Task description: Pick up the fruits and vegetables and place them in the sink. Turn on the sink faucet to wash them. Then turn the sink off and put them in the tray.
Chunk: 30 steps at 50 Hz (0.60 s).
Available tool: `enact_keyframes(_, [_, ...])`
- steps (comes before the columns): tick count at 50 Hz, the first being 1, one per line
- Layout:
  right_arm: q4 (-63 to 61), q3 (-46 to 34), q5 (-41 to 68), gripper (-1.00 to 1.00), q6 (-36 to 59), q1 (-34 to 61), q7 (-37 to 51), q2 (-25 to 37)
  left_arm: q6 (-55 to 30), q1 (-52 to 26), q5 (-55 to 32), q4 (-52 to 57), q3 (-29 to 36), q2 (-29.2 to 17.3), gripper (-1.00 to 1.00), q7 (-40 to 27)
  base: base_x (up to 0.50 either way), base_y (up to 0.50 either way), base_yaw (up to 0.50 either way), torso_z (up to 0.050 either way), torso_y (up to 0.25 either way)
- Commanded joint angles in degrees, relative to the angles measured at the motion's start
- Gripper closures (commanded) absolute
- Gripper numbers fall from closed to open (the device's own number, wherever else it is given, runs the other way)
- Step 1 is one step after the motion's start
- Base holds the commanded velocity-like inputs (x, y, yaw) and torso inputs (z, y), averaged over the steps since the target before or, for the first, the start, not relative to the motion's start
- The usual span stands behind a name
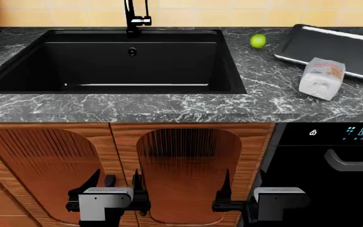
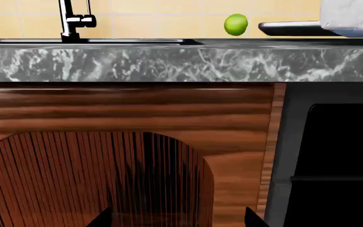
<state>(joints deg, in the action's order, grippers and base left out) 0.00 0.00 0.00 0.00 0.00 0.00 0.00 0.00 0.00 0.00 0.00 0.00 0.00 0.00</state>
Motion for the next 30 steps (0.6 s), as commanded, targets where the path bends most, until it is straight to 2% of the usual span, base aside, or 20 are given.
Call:
enact_keyframes(1, [-0.5, -1.2, 0.7, -1.0, 0.4, 0.0, 1.2, 0.9, -0.4, 0.0, -0.9, 0.6, 1.0, -0.9, -1.0, -1.0, 0.0, 0.0, 0.0, 0.0, 0.0])
enact_keyframes(7, [-2.6, -2.3, 1.7, -1.0, 2.3, 0.3, 2.5, 2.3, -4.5, 0.0, -0.7, 5.8, 3.0, -2.3, -1.0, -2.3, 0.0, 0.0, 0.0, 0.0, 0.0])
enact_keyframes(13, [-8.1, -3.2, 1.7, -1.0, 7.0, 1.0, 3.0, 3.9, -12.2, -1.2, -1.2, 14.7, 3.7, -3.3, -1.0, -3.6, 0.0, 0.0, 0.0, 0.0, 0.0])
enact_keyframes(20, [-19.8, -2.9, 2.6, -1.0, 18.0, 2.2, 3.2, 6.0, -25.2, -5.4, -0.1, 27.7, 6.0, -5.2, -1.0, -2.7, 0.0, 0.0, 0.0, 0.048, 0.0])
enact_keyframes(26, [-30.2, -1.8, 4.7, -1.0, 29.7, 5.7, 2.3, 8.1, -36.8, -11.1, -4.3, 33.1, 2.5, -5.7, -1.0, -1.7, 0.0, 0.0, 0.0, 0.05, 0.0])
enact_keyframes(30, [-35.0, -0.5, 6.5, -1.0, 35.7, 9.2, 1.8, 9.1, -41.2, -13.5, -5.7, 35.8, 1.2, -6.5, -1.0, -1.3, 0.0, 0.0, 0.0, 0.05, 0.0])
